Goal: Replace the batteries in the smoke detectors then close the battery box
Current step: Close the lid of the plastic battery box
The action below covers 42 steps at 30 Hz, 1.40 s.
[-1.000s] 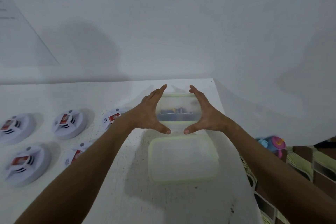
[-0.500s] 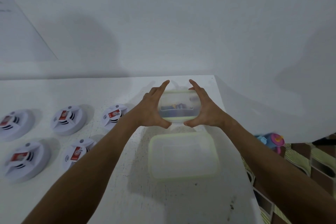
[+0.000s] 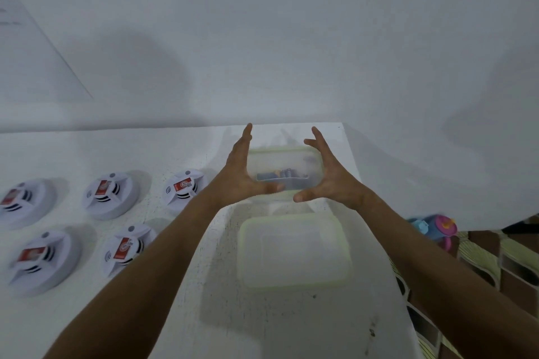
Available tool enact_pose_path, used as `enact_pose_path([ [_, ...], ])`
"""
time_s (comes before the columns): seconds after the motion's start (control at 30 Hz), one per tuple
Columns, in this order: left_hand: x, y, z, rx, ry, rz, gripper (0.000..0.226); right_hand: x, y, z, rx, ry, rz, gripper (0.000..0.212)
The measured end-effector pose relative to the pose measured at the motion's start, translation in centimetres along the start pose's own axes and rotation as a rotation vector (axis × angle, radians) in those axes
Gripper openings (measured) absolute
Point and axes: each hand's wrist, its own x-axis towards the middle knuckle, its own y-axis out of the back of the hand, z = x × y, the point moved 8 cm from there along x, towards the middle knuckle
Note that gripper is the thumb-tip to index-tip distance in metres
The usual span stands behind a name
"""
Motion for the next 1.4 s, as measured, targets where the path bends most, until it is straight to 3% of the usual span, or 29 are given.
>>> enact_pose_path([
  [0.27, -0.4, -0.1, -1.1, -0.385, 0.079, 0.25, 0.099, -0.1, -0.8, 0.6, 0.325, -0.026, 0.137, 0.121],
  [0.4, -0.2, -0.1, -1.1, -0.252, 0.04, 0.249, 0.096, 0.1, -0.7, 0.5, 0.247, -0.015, 0.142, 0.118],
  [0.53, -0.1, -0.2, -1.0, -0.122, 0.036, 0.195, 0.076, -0.1, -0.5, 0.1, 0.183, -0.007, 0.144, 0.114],
  [0.7, -3.2, 1.5, 1.7, 0.072, -0.004, 0.233, 0.064, -2.5, 0.5, -1.3, 0.067, -0.001, 0.182, 0.083],
  [0.8, -8.6, 0.9, 2.5, 0.108, -0.007, 0.198, 0.069, -7.1, 0.5, -1.8, -0.048, 0.049, 0.179, 0.069],
  [0.87, -12.7, -0.4, 2.0, 0.114, 0.04, 0.13, 0.086, -10.7, -0.5, -1.4, -0.12, 0.056, 0.151, 0.079],
  [0.97, -17.4, -2.5, 1.5, 0.054, 0.068, 0.066, 0.109, -15.6, -2.4, -0.2, -0.159, 0.038, 0.106, 0.116],
  [1.07, -19.5, -4.0, 0.7, -0.051, 0.097, 0.115, 0.119, -17.5, -3.8, 1.1, -0.104, 0.0, 0.062, 0.138],
  [1.23, -18.9, -4.4, -0.1, -0.222, 0.133, 0.214, 0.11, -16.3, -4.9, 1.1, 0.051, -0.007, 0.077, 0.127],
  [1.4, -17.9, -4.3, -0.8, -0.262, 0.134, 0.238, 0.11, -15.2, -4.8, 0.9, 0.054, 0.007, 0.086, 0.119],
])
